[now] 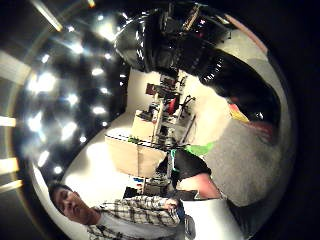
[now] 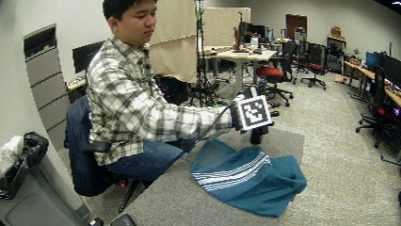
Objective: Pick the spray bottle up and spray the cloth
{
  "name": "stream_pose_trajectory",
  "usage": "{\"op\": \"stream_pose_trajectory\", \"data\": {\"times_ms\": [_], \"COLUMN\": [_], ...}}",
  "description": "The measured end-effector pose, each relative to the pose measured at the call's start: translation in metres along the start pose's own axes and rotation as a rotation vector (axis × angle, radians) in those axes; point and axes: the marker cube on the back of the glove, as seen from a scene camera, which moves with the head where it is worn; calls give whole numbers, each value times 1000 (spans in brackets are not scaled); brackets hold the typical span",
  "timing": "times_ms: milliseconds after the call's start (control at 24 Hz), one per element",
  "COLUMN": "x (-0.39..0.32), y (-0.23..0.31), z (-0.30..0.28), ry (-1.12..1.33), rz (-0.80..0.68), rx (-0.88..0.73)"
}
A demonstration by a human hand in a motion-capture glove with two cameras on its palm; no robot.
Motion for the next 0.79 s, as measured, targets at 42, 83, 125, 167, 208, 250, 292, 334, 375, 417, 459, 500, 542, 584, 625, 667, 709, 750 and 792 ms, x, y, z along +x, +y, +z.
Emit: {"op": "stream_pose_trajectory", "data": {"times_ms": [42,83,125,167,208,250,292,334,375,417,459,500,542,584,625,667,709,750,792], "x": [1,1,1,0,-1,-2,-3,-5,-6,-8,-10,-12,-14,-16,-18,-21,-23,-27,-31], "y": [12,26,41,58,77,96,117,139,164,189,214,240,264,288,311,333,354,375,396], "z": [-7,-16,-26,-37,-49,-63,-76,-88,-98,-105,-110,-114,-116,-117,-118,-118,-117,-115,-112], "ry": [62,135,214,292,363,424,478,529,580,630,678,719,752,780,801,819,831,840,847], "rz": [0,2,5,13,24,40,56,70,81,89,98,111,128,150,172,193,212,229,249], "rx": [2,2,-1,-8,-17,-28,-42,-55,-66,-74,-77,-75,-68,-57,-43,-28,-14,-2,10]}}
